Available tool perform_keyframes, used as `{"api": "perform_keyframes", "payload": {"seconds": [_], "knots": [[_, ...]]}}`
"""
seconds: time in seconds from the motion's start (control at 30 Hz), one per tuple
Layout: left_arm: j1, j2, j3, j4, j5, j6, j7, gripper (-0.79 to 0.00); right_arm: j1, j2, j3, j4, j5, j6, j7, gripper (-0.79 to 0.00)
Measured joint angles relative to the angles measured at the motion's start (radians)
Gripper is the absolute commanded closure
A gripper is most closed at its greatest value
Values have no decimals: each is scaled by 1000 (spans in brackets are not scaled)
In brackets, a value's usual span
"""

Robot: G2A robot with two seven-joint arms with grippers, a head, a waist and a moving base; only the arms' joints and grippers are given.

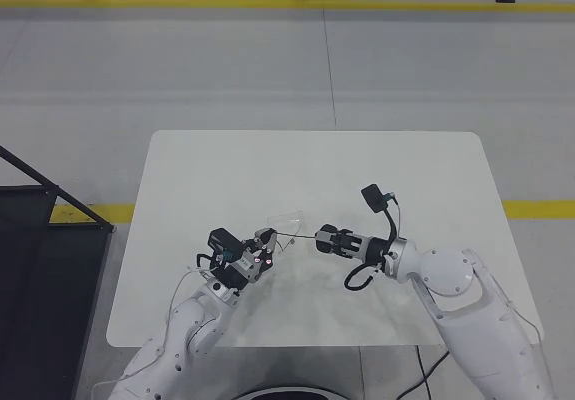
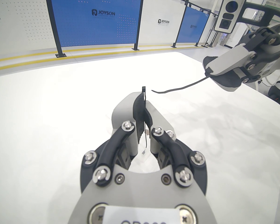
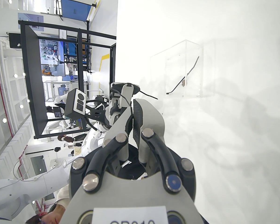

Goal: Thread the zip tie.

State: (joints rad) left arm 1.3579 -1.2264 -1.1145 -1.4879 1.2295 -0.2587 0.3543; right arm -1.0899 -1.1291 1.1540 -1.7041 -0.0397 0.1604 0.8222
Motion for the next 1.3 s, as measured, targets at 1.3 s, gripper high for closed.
{"api": "perform_keyframes", "payload": {"seconds": [1.3], "knots": [[5, -2, -9, 2, 36, -37, 16, 0, -27, 9, 24, -11, 26, -1, 3, 0]]}}
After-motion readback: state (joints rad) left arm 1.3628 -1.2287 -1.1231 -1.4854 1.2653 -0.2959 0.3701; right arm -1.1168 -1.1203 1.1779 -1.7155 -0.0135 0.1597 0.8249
